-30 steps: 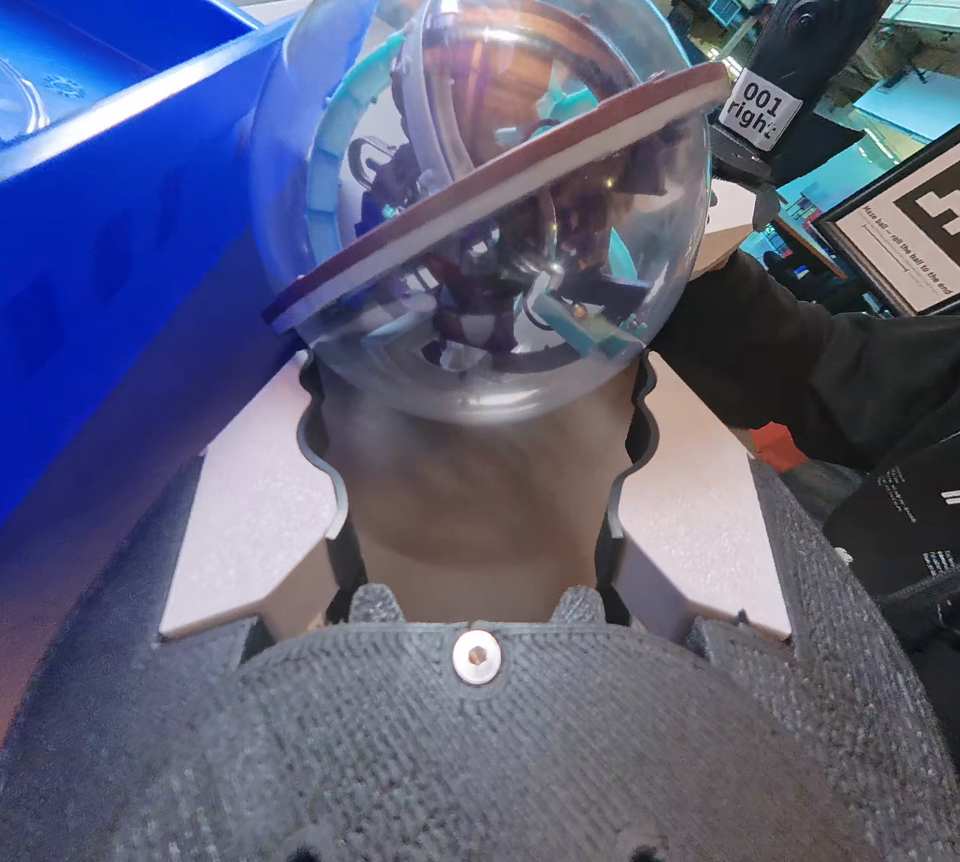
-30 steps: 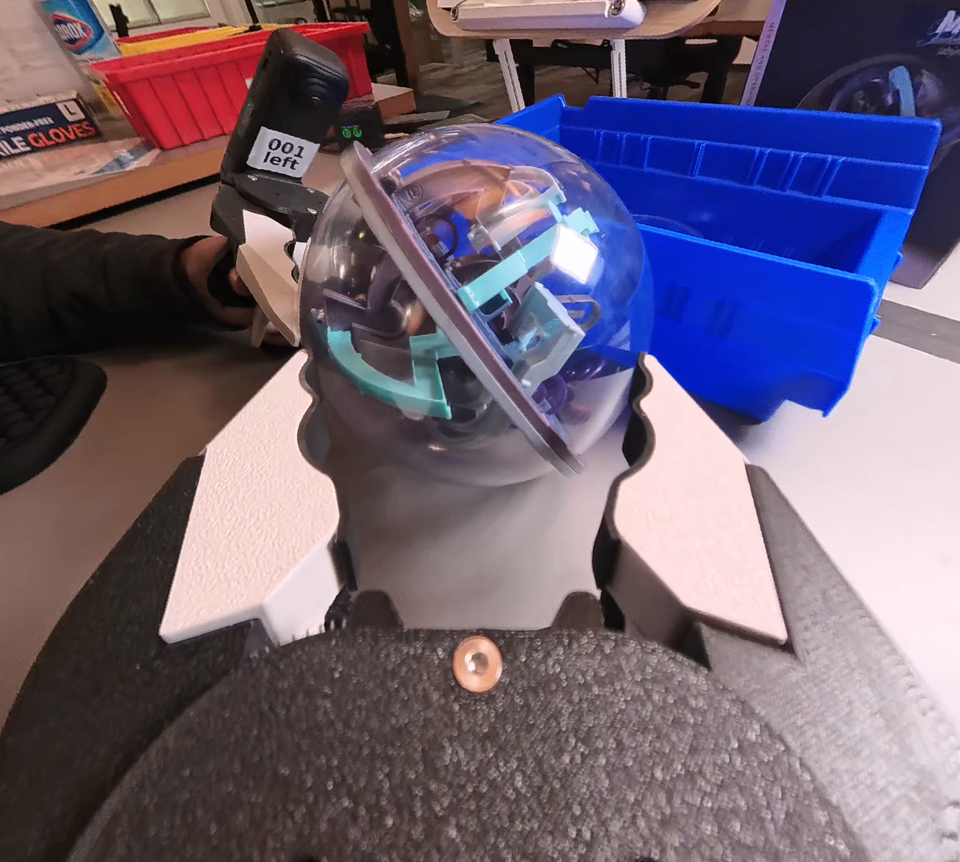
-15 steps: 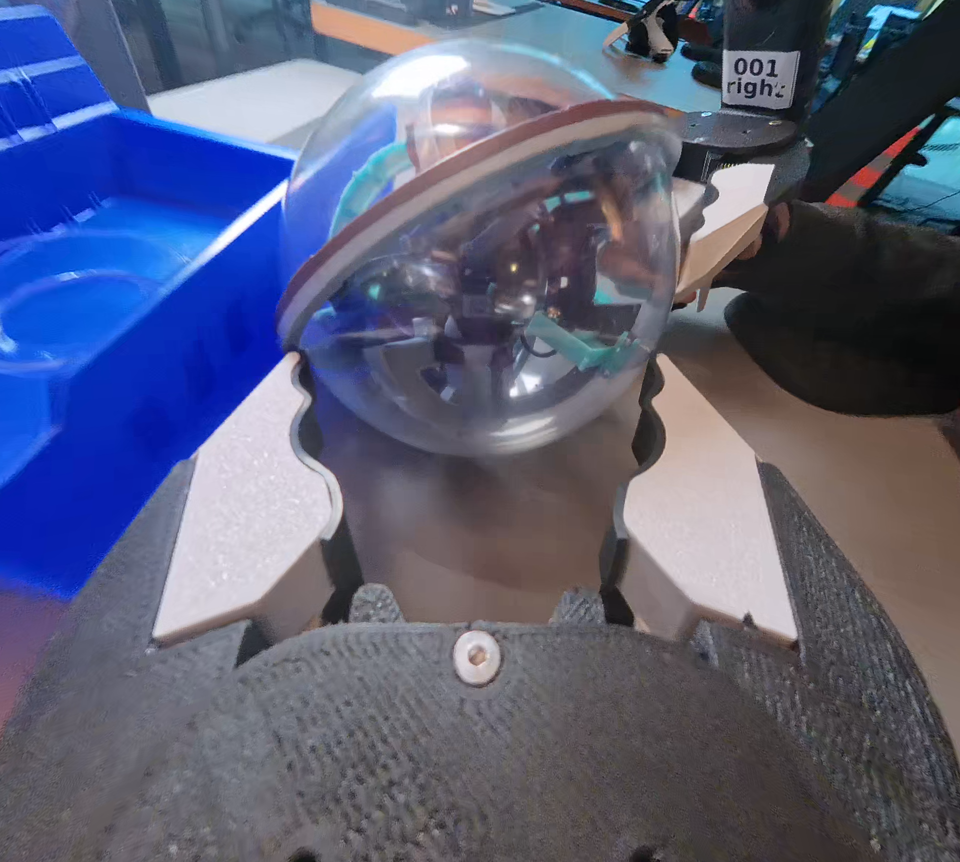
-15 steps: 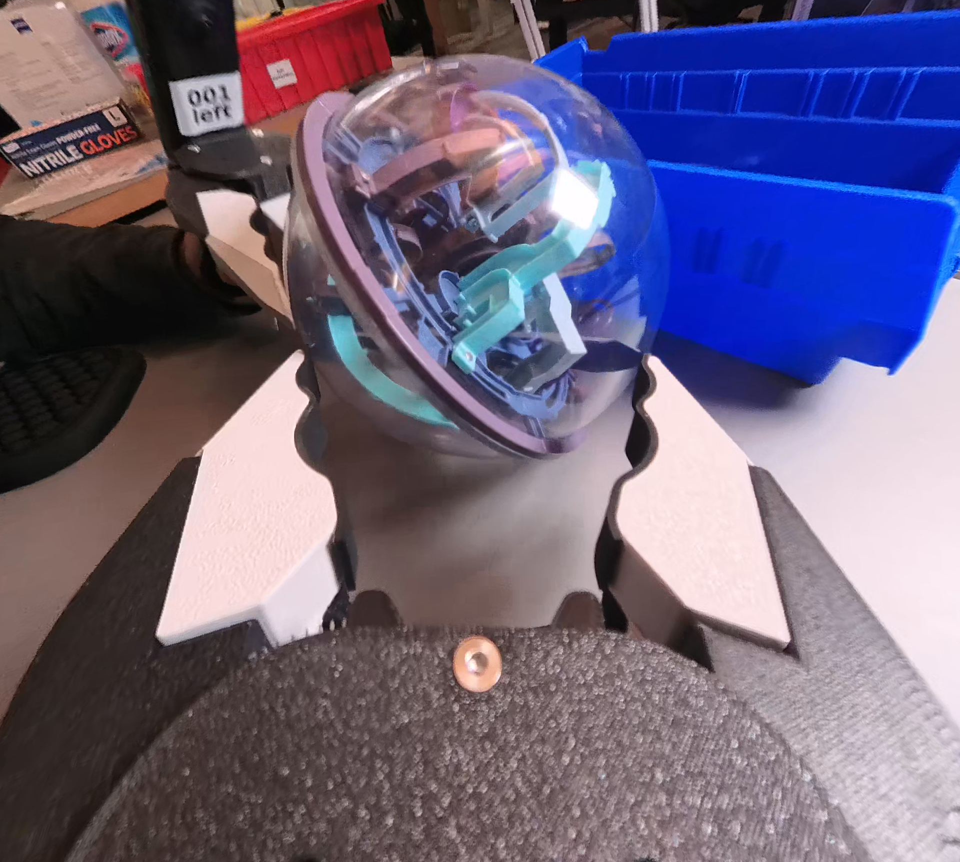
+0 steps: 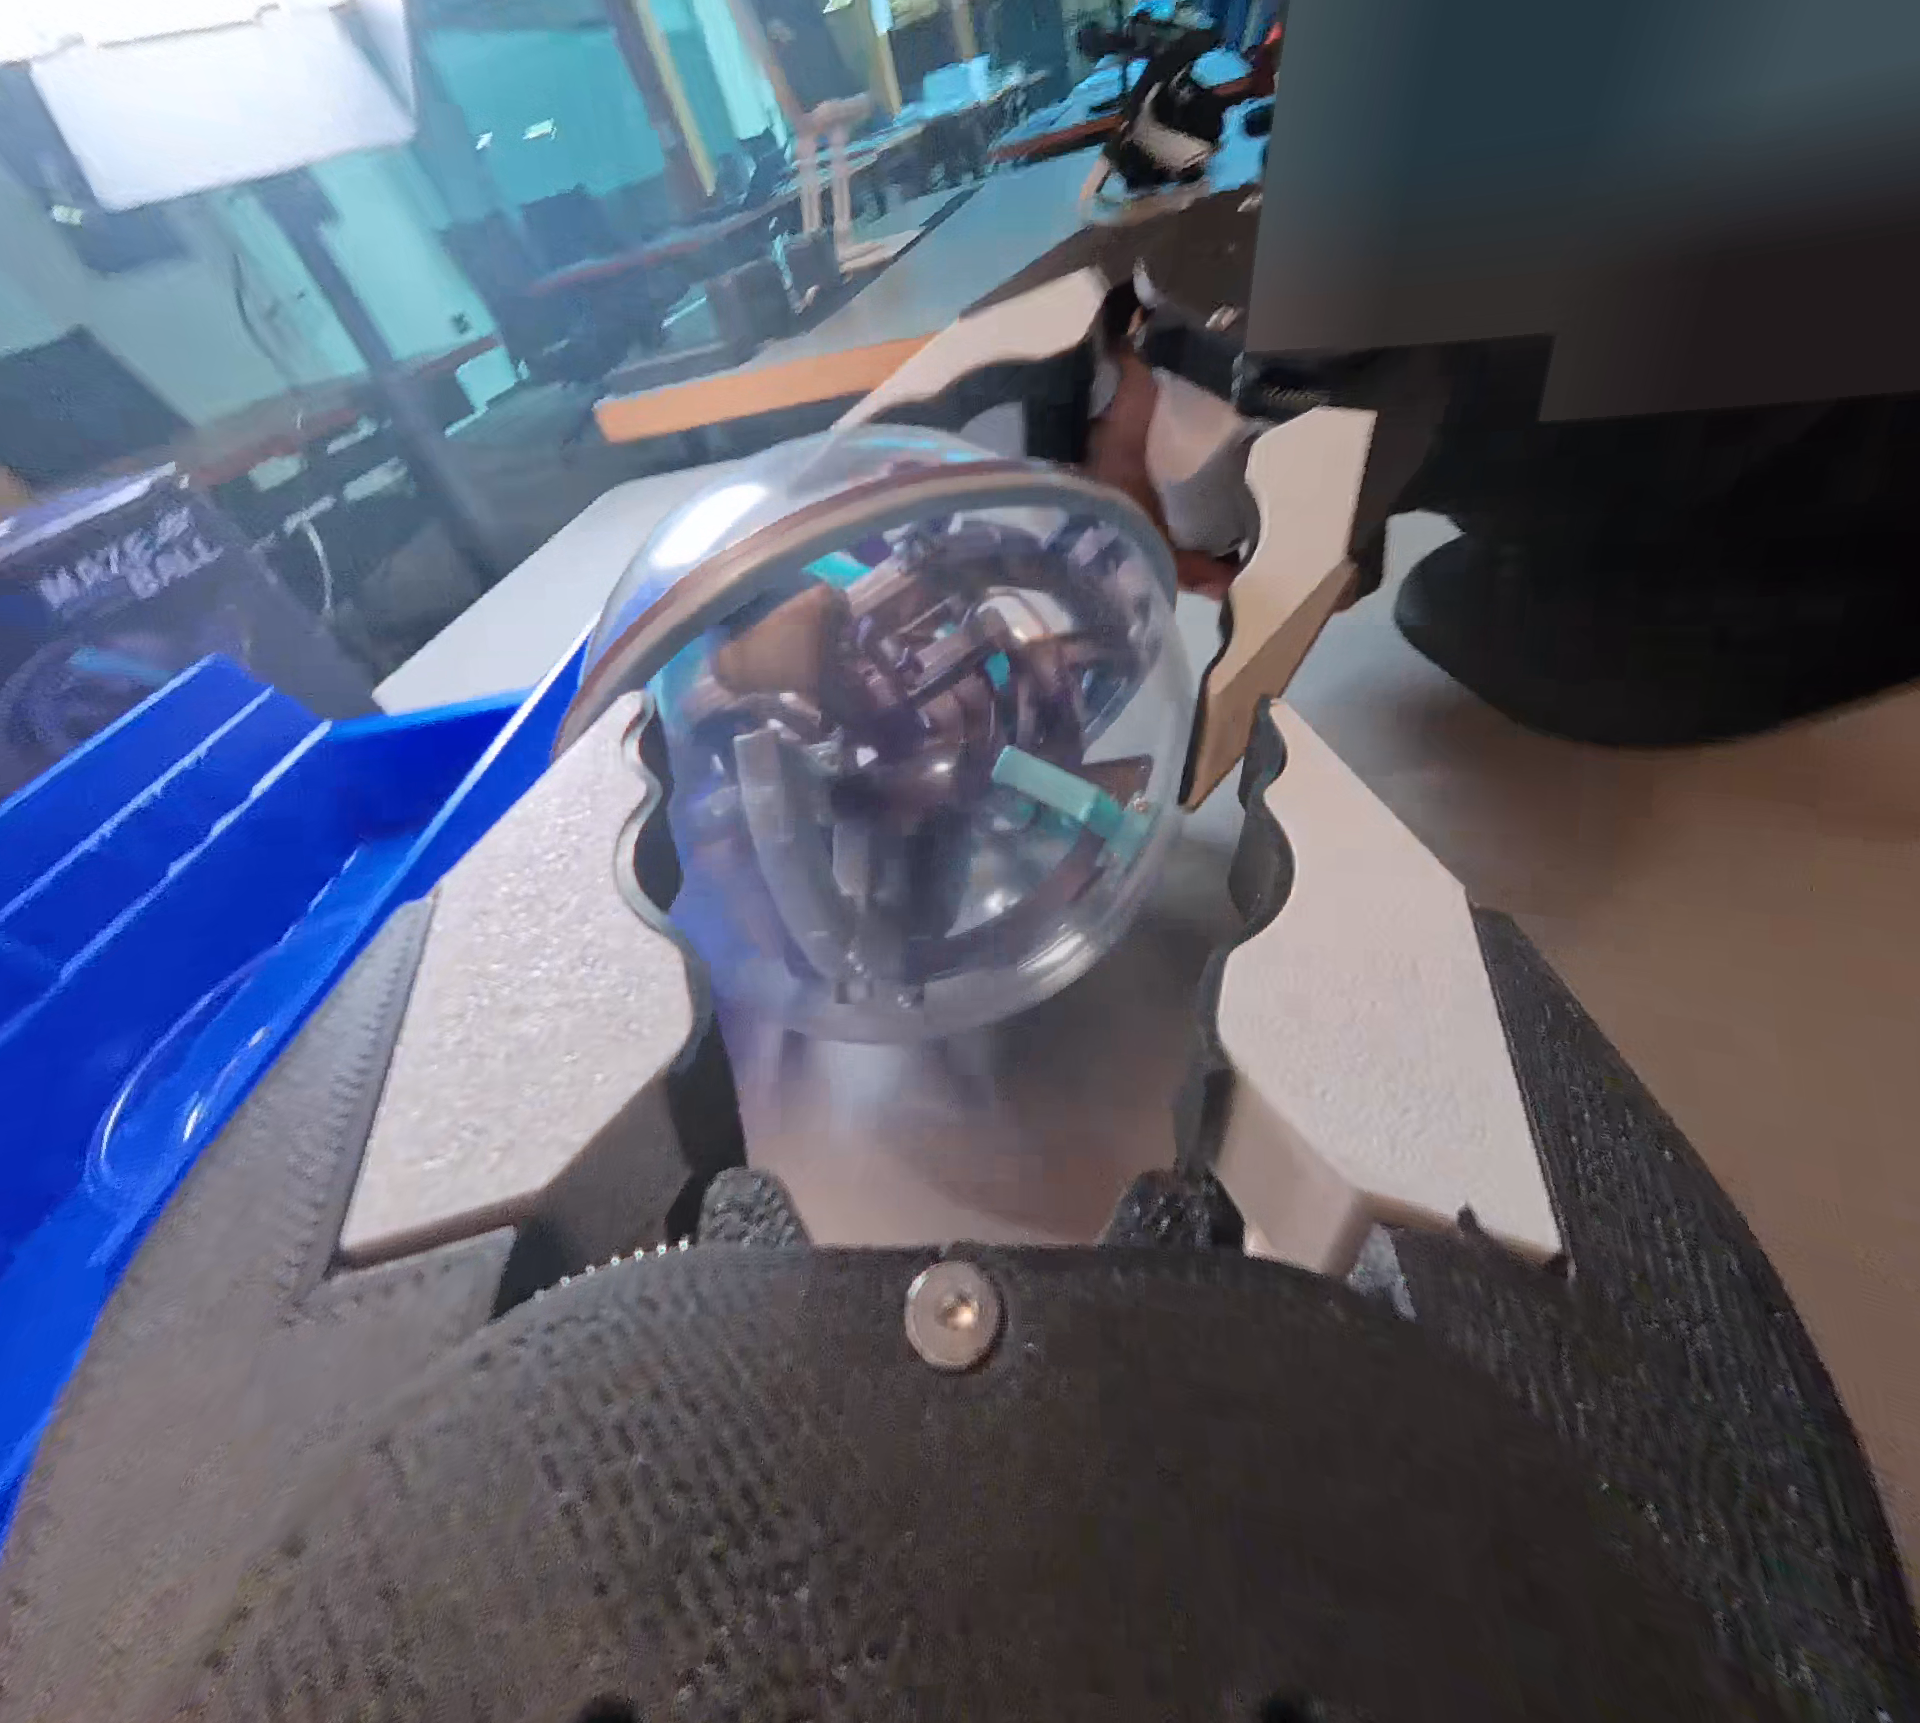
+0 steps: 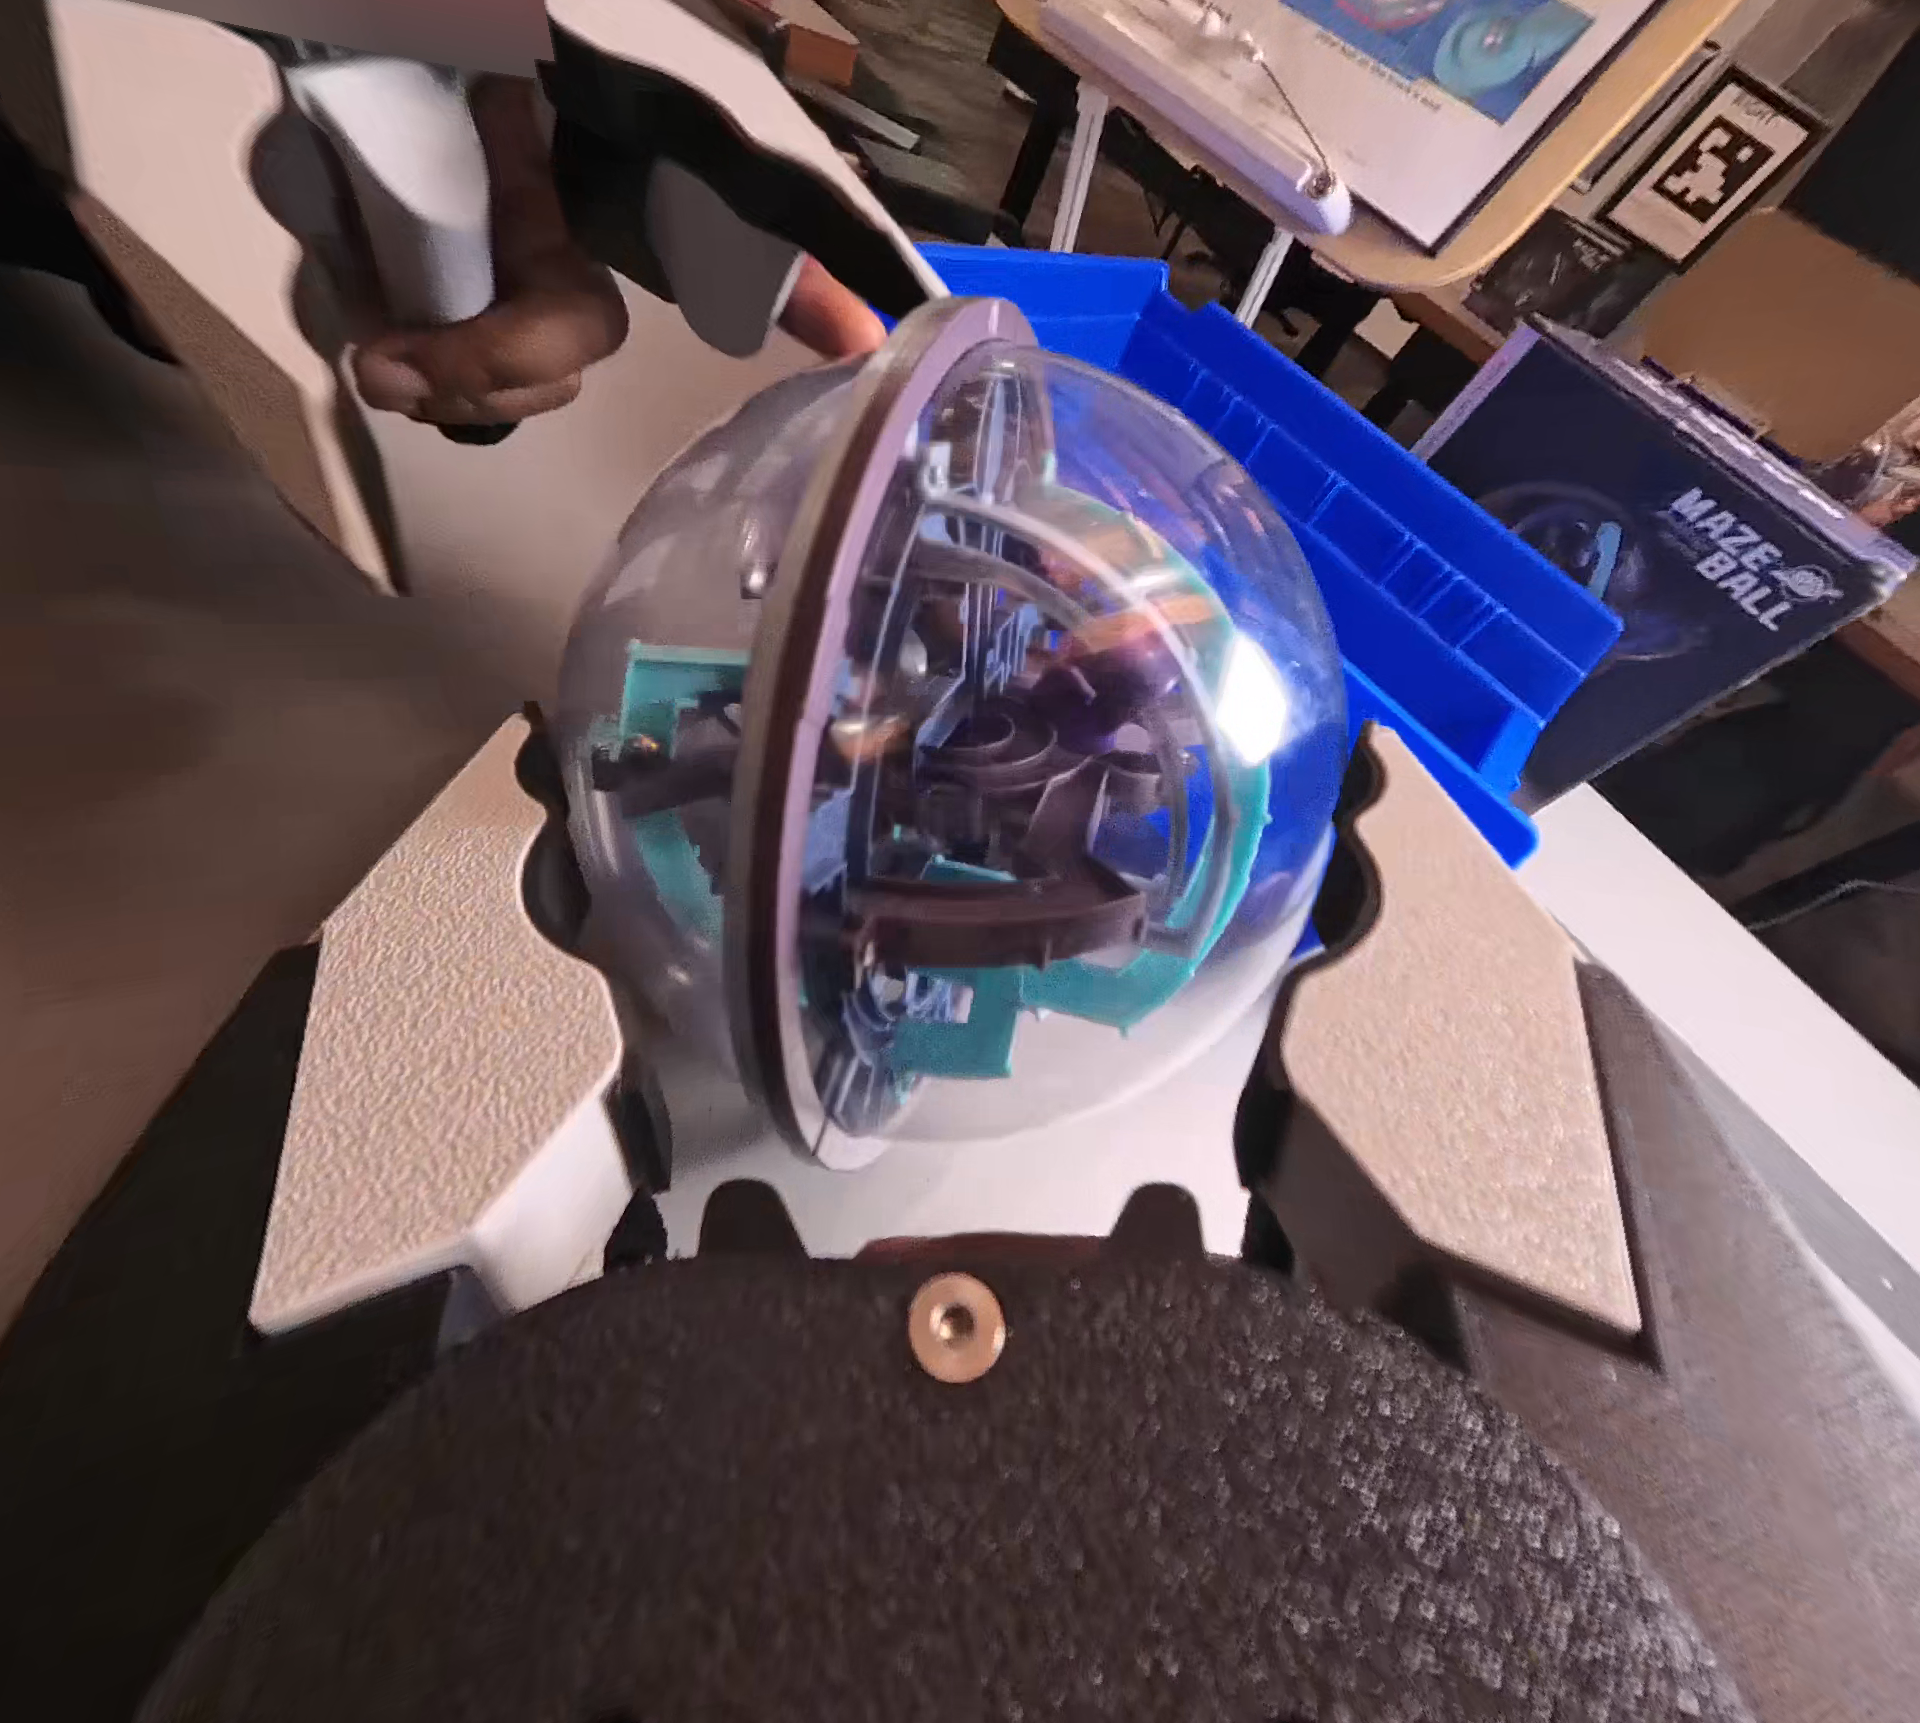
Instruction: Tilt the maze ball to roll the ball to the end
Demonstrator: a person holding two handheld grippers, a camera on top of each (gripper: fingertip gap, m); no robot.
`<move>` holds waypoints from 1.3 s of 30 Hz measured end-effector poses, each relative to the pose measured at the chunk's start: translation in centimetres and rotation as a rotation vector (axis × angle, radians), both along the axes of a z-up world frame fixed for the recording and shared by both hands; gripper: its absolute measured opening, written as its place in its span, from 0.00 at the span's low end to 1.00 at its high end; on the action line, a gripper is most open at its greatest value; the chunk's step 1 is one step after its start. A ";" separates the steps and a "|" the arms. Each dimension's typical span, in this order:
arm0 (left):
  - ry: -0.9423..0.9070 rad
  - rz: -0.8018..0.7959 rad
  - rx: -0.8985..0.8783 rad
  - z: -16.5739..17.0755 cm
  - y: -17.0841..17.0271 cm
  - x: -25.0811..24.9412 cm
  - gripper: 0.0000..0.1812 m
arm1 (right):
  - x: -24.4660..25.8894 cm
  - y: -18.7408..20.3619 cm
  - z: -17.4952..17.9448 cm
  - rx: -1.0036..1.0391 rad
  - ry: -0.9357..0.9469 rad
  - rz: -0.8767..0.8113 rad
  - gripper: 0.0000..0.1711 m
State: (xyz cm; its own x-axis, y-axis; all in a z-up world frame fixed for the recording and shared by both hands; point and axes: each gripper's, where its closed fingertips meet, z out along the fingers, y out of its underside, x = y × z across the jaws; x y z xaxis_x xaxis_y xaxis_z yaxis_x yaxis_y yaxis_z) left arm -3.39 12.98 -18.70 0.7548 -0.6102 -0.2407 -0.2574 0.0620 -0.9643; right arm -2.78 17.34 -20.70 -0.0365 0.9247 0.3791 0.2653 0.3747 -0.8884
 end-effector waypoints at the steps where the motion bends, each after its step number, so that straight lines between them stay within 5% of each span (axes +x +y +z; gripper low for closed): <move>1: -0.011 -0.015 0.025 0.4 -0.3 0.1 0.60 | 0.1 0.0 -0.2 -0.005 -0.004 0.002 0.84; 4: -0.067 -0.036 0.035 0.8 -0.3 -1.3 0.62 | 0.7 0.7 -0.6 -0.061 -0.010 0.015 0.83; 13: -0.070 -0.020 -0.195 -4.7 2.5 -3.3 0.67 | 0.6 1.4 -0.5 -0.144 0.027 0.021 0.81; 26: 0.090 -0.017 0.044 -2.2 3.2 -4.7 0.75 | -1.9 0.4 0.8 -0.100 0.044 0.002 0.77; 34: 0.067 0.005 -0.132 -5.9 4.0 -5.6 0.78 | -2.1 0.5 1.4 -0.050 0.030 0.010 0.77; 39: 0.108 0.017 -0.198 -7.0 4.2 -5.5 0.76 | -1.4 1.8 -1.4 -0.088 -0.049 0.008 0.78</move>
